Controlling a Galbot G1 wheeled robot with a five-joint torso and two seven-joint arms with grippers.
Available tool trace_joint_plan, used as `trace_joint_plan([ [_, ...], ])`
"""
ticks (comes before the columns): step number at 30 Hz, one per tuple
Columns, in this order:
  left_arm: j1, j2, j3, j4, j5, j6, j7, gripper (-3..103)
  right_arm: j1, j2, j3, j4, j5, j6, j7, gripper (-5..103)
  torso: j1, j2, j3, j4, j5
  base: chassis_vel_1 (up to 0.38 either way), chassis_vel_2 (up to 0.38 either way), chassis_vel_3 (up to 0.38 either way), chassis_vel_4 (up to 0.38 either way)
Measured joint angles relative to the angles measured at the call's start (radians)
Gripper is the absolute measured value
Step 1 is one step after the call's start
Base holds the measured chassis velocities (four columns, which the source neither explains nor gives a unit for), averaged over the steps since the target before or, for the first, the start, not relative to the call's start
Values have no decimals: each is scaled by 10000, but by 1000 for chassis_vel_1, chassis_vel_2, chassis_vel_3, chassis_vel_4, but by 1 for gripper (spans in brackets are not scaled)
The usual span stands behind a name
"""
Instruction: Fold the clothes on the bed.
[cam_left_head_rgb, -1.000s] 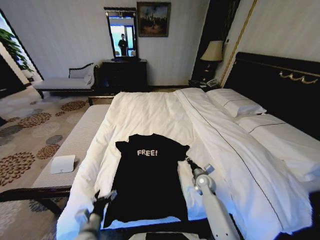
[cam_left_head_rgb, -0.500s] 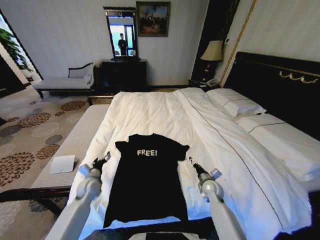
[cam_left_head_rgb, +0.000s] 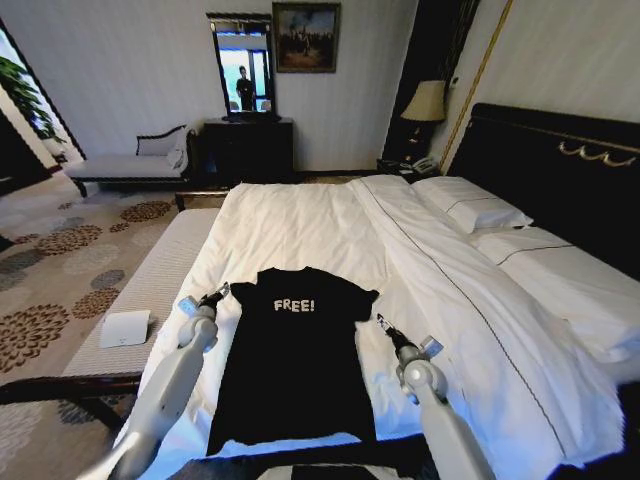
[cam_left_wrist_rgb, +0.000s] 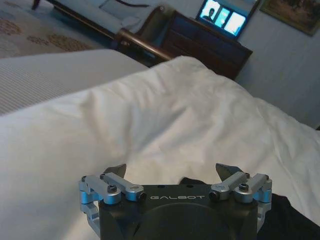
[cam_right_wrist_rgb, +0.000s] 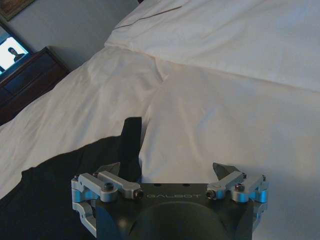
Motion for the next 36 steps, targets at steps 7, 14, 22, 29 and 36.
trace_joint_plan([
  [7, -763, -586, 285, 1019, 46, 187, -23, 102, 262, -125, -7, -31, 180, -60, 212, 100, 0, 0, 0, 1, -1, 0, 0, 0, 0],
  [14, -1086, -1043, 319, 1700, 382, 295, -236, 81, 322, -133, 6, -49, 227, -67, 271, 100, -1, 0, -1, 0, 0, 0, 0, 0, 0],
  [22, -1188, -1199, 282, 1967, 586, 70, -136, 54, 314, -221, 68, -33, 291, -78, 324, 100, -2, 0, -1, -1, -1, 0, 0, 0, 0],
  [29, -1091, -1027, 235, 1752, 588, -91, -179, 26, 328, -179, 52, -76, 284, -78, 278, 100, -2, 2, -1, 1, -1, 0, 0, 0, 0],
  [36, -1028, -975, 134, 1715, 568, -253, -291, 2, 343, -152, 24, -106, 268, -78, 235, 100, -2, 2, -1, 1, -2, 0, 0, 0, 0],
])
